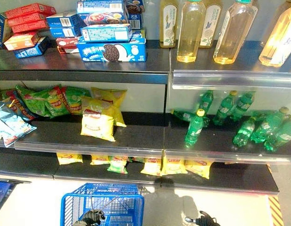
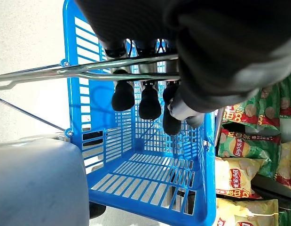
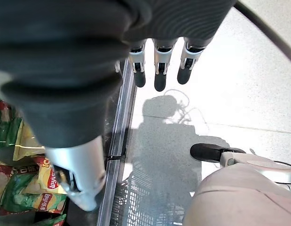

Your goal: Pick up the snacks into the basket

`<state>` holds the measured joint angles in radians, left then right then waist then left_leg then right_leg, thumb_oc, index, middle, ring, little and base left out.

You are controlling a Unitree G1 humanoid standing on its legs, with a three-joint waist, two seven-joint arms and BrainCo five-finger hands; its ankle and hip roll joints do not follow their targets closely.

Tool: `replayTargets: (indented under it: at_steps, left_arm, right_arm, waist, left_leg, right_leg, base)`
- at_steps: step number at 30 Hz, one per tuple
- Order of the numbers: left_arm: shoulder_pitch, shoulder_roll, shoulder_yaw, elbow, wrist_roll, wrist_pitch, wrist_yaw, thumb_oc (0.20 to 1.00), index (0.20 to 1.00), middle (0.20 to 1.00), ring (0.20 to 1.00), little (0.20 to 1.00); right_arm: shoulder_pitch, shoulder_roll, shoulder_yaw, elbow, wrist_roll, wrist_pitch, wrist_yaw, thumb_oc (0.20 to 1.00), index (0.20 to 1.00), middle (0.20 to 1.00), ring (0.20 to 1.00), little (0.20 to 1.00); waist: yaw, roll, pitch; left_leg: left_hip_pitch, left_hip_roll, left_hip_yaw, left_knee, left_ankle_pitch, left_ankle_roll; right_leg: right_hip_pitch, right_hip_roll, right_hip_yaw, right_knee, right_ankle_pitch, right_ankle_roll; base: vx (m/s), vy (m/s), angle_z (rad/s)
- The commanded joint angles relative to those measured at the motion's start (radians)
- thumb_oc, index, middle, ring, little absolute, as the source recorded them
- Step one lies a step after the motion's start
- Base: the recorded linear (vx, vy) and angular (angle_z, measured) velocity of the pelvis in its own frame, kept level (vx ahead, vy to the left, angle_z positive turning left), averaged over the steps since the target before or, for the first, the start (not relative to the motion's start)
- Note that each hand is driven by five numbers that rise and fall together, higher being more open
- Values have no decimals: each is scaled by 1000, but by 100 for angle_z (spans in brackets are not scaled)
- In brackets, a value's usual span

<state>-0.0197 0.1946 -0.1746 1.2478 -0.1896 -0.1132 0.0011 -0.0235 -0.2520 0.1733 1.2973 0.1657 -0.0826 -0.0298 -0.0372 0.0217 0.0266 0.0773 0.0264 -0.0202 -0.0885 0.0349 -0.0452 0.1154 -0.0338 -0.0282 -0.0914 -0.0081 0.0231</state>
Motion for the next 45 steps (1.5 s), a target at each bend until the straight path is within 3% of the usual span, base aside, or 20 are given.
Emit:
replayTargets:
  at_steps: [1,9,11,15,22,34,38,39,45]
  left_arm:
    - [-38,7,4,23,13,-13,-29,200,200,200,200,200]
    - [-29,11,21,10,-9,-16,-27,200,200,200,200,200]
    - [16,21,77,-107,-69,-34,-5,200,200,200,200,200]
    - [20,15,107,-90,-81,-50,23,200,200,200,200,200]
    - [18,16,114,-109,-77,-53,36,200,200,200,200,200]
    - [35,26,115,-135,-74,-50,31,200,200,200,200,200]
    - [38,33,116,-135,-71,-48,29,200,200,200,200,200]
    - [32,49,115,-126,-66,-44,32,200,200,200,200,200]
    - [29,55,96,-131,-77,-44,32,200,200,200,200,200]
  right_arm:
    - [-37,-13,18,8,-33,-14,10,1000,1000,1000,1000,1000]
    - [-39,-14,17,-47,-11,-31,5,1000,1000,1000,1000,1000]
    - [56,-69,-55,-558,43,-111,-47,1000,1000,1000,1000,1000]
    - [105,-89,-155,-808,71,-180,-94,1000,1000,1000,1000,1000]
    - [85,-101,-240,-1013,51,-213,-147,1000,1000,1000,1000,1000]
    - [-24,-143,-289,-1020,46,-218,-204,1000,1000,1000,1000,1000]
    - [-46,-152,-281,-1013,45,-215,-206,1000,1000,1000,1000,1000]
    - [-94,-170,-255,-979,51,-206,-202,1000,1000,1000,1000,1000]
    - [-169,-207,-207,-883,101,-187,-175,1000,1000,1000,1000,1000]
  waist:
    - [21,-37,-4]
    - [20,-42,-3]
    - [2,-43,20]
    - [-13,-42,28]
    - [-13,-47,19]
    - [8,-66,34]
    - [12,-71,45]
    - [26,-87,59]
    - [47,-104,65]
  left_leg:
    - [15,-28,18,4,-85,28]
    - [22,-24,23,1,-89,28]
    - [16,-19,35,1,-83,25]
    - [18,-16,47,1,-86,26]
    - [27,-12,52,1,-91,26]
    - [24,-6,41,9,-91,31]
    - [16,-2,39,14,-89,32]
    - [1,0,32,11,-78,30]
    - [-18,-2,19,4,-64,25]
  right_leg:
    - [-14,-61,37,23,-9,101]
    - [-10,-59,42,18,-8,101]
    - [-32,-53,58,30,-5,103]
    - [-42,-51,67,38,-6,107]
    - [-32,-50,66,32,-8,106]
    - [-51,-39,60,88,-26,101]
    - [-72,-34,57,119,-34,100]
    - [-91,-35,43,128,-34,102]
    - [-79,-43,22,82,-18,106]
  base:
    - [12,17,-12]
    - [0,2,-6]
    - [-84,-3,-14]
    - [-20,5,-19]
    - [8,-5,-6]
    - [-1,-5,1]
    - [-13,-7,0]
    - [-54,-31,0]
    - [-13,-3,11]
